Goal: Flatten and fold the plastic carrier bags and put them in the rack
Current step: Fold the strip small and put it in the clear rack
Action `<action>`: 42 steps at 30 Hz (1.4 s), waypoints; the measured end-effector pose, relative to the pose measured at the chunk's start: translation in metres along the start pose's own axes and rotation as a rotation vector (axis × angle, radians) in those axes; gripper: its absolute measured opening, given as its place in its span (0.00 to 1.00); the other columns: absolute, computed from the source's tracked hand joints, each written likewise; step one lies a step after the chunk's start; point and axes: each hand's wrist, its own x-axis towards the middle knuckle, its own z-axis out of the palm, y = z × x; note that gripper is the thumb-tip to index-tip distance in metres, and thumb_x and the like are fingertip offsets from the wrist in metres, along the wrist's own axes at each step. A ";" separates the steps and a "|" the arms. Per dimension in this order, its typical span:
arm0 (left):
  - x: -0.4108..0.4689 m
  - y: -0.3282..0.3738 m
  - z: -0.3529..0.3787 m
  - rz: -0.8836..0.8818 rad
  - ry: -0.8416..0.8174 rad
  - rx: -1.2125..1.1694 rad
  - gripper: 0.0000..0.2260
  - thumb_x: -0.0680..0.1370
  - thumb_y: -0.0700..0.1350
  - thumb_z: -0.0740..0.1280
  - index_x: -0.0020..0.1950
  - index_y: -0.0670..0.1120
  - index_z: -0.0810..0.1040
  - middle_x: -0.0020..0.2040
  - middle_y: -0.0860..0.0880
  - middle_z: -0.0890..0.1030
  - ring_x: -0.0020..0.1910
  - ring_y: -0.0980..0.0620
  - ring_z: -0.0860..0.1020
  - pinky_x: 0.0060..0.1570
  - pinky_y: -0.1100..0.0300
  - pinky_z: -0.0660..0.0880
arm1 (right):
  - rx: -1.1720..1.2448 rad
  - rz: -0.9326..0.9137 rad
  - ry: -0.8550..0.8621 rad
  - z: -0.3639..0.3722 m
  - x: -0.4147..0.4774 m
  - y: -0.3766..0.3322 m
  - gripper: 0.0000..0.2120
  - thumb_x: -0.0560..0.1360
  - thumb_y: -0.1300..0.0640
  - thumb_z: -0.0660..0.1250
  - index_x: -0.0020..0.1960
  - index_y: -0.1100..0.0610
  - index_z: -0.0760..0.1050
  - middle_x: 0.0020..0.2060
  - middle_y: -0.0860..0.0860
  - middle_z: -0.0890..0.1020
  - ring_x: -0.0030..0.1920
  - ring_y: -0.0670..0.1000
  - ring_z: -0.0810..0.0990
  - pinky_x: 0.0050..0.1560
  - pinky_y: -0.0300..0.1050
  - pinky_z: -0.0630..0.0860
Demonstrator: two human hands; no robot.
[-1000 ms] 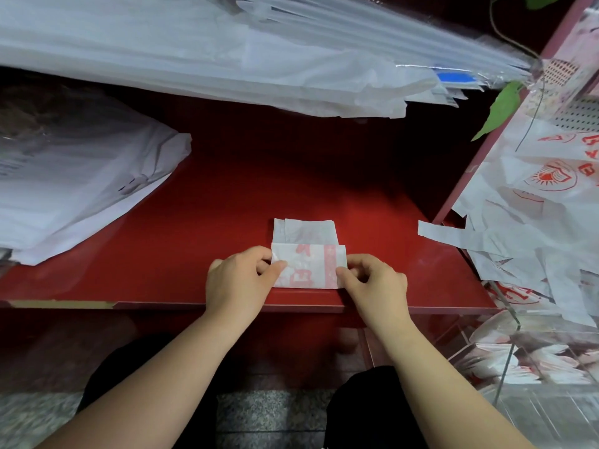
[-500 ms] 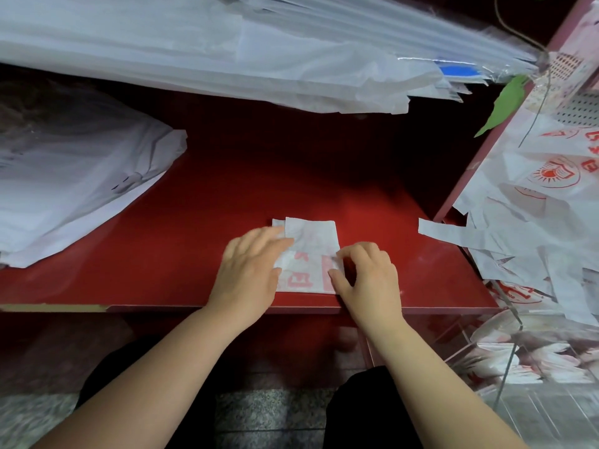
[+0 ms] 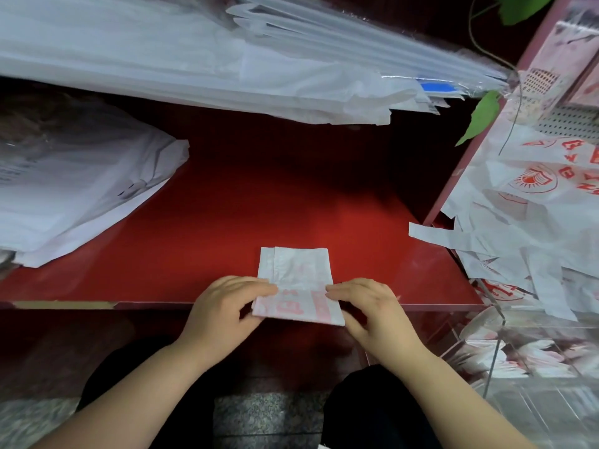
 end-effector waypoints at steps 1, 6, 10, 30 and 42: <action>0.003 0.003 -0.001 -0.117 0.033 -0.073 0.17 0.65 0.56 0.58 0.51 0.59 0.78 0.43 0.58 0.81 0.45 0.58 0.74 0.47 0.71 0.68 | 0.046 0.060 0.051 0.001 0.003 -0.003 0.11 0.68 0.53 0.62 0.48 0.52 0.79 0.42 0.45 0.83 0.48 0.43 0.73 0.54 0.28 0.60; 0.024 0.012 0.000 -0.400 0.092 -0.034 0.19 0.70 0.62 0.63 0.42 0.46 0.80 0.33 0.60 0.76 0.42 0.54 0.74 0.49 0.62 0.59 | 0.284 0.496 0.102 0.002 0.030 -0.016 0.06 0.71 0.61 0.69 0.37 0.53 0.78 0.32 0.39 0.76 0.40 0.47 0.75 0.52 0.50 0.71; 0.043 0.011 0.002 -0.510 0.061 0.171 0.13 0.77 0.55 0.62 0.44 0.47 0.77 0.38 0.55 0.77 0.44 0.50 0.76 0.41 0.63 0.51 | 0.191 0.680 0.066 0.006 0.050 -0.021 0.07 0.73 0.59 0.64 0.38 0.56 0.78 0.31 0.46 0.76 0.38 0.51 0.75 0.54 0.48 0.68; 0.035 -0.002 -0.004 0.068 -0.453 0.439 0.49 0.58 0.77 0.33 0.74 0.55 0.49 0.73 0.59 0.46 0.72 0.63 0.47 0.67 0.66 0.38 | -0.178 0.075 -0.179 0.017 0.039 -0.016 0.19 0.71 0.54 0.54 0.51 0.59 0.81 0.52 0.54 0.83 0.54 0.58 0.81 0.55 0.56 0.73; 0.013 0.011 -0.005 0.310 -0.121 0.211 0.12 0.62 0.41 0.65 0.42 0.48 0.83 0.38 0.55 0.83 0.42 0.59 0.71 0.39 0.65 0.66 | -0.144 0.025 -0.147 -0.005 0.000 -0.025 0.20 0.61 0.54 0.55 0.47 0.56 0.79 0.44 0.51 0.84 0.44 0.52 0.83 0.44 0.42 0.78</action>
